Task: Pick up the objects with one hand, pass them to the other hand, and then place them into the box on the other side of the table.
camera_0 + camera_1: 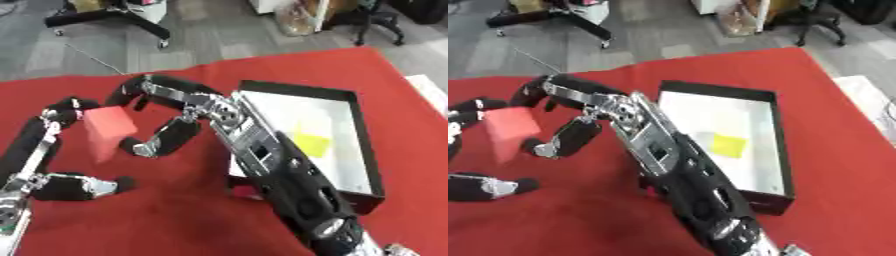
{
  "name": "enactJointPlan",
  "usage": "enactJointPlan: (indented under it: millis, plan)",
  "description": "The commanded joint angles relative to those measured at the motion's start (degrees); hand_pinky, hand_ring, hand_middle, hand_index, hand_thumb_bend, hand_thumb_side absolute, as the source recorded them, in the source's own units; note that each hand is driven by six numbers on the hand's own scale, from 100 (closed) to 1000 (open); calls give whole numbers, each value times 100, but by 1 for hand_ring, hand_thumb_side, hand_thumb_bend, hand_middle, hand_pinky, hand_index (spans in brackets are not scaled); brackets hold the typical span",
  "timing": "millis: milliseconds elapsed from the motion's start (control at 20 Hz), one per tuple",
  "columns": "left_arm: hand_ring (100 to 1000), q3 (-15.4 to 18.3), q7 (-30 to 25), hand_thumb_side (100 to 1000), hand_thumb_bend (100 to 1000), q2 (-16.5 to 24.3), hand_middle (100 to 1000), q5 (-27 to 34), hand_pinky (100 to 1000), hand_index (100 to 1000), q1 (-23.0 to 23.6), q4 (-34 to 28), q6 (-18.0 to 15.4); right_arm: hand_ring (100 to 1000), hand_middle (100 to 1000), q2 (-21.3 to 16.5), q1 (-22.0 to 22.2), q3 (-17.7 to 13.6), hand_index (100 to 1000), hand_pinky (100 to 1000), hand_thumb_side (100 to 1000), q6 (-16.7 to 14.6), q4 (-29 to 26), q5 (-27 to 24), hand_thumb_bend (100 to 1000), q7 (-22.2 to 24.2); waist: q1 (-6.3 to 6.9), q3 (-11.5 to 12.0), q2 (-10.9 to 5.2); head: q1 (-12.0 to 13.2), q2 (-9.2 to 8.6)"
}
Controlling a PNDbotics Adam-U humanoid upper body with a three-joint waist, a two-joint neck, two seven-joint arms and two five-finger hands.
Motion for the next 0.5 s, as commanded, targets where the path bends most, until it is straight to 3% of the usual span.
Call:
enactJointPlan:
  millis: [50, 500]
  plan:
    - [839, 15, -21, 462, 879, 192, 684, 27, 1000, 859, 21, -57, 8, 839, 728, -135, -141, -154, 579, 792, 100, 76, -254, -109, 100, -58, 8, -8, -83, -12, 26]
    - [836, 189, 118, 460, 862, 382, 683, 71, 1000, 862, 170, -48, 212, 843, 730, -301, -65, -229, 580, 796, 100, 223, -438, -375, 100, -75, 7, -85, -164, -12, 54]
